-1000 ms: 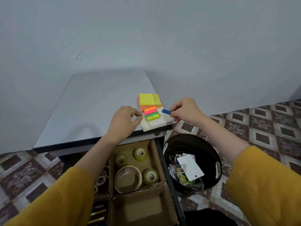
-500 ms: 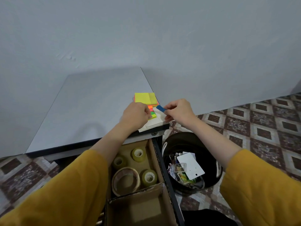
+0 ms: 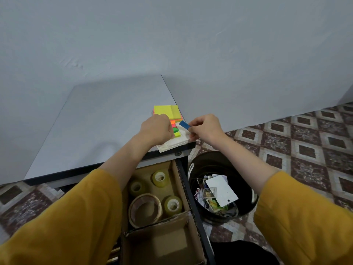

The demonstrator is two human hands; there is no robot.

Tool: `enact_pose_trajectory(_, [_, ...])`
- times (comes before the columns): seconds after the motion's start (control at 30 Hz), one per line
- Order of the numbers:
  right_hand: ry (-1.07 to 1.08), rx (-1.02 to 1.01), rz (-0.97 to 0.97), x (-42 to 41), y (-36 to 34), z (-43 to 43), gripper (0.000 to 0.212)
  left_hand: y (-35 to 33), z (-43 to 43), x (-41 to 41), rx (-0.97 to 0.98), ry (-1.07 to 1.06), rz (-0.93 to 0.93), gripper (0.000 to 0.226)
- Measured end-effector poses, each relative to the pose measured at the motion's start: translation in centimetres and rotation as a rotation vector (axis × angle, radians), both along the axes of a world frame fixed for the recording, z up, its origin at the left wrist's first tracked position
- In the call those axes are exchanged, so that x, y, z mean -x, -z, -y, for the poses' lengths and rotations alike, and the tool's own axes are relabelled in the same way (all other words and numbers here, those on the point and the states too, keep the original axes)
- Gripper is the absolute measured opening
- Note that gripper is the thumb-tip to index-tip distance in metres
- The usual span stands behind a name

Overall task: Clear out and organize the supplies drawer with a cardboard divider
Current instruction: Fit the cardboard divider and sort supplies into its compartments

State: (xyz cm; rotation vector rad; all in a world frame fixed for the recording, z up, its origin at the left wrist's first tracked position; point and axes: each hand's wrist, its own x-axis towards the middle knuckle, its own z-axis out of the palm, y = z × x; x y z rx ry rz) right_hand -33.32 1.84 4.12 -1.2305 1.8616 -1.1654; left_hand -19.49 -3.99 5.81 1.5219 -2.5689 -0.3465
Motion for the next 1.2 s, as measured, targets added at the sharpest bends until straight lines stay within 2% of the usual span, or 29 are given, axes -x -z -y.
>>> enact_pose_trajectory(0.43, [0.027,0.020,0.047,0.0,0.2,-0.1,0.015,-0.7,-1.0,-0.1,0.029,0.020,0.021,0.010])
enact_pose_trajectory(0.57, [0.031,0.027,0.069,-0.1,0.2,-0.2,0.016,-0.5,-1.0,0.1,0.046,0.006,0.042,0.022])
enact_pose_trajectory(0.83, [0.045,0.040,0.064,-0.1,0.1,-0.5,0.015,-0.6,-1.6,0.1,0.071,-0.009,-0.012,0.010])
enact_pose_trajectory(0.93, [0.037,0.057,0.093,-0.2,-0.6,-1.4,0.017,-0.6,-2.2,-0.2,0.096,-0.002,-0.060,0.013])
enact_pose_trajectory(1.07, [0.025,0.074,0.132,-0.4,-1.6,-3.0,0.017,-1.3,-3.4,-1.8,0.095,-0.006,-0.210,0.013])
enact_pose_trajectory(1.2, [-0.020,0.049,0.192,-1.4,-2.4,-5.9,0.015,-2.8,-6.5,-5.2,-0.050,0.073,-0.356,0.014])
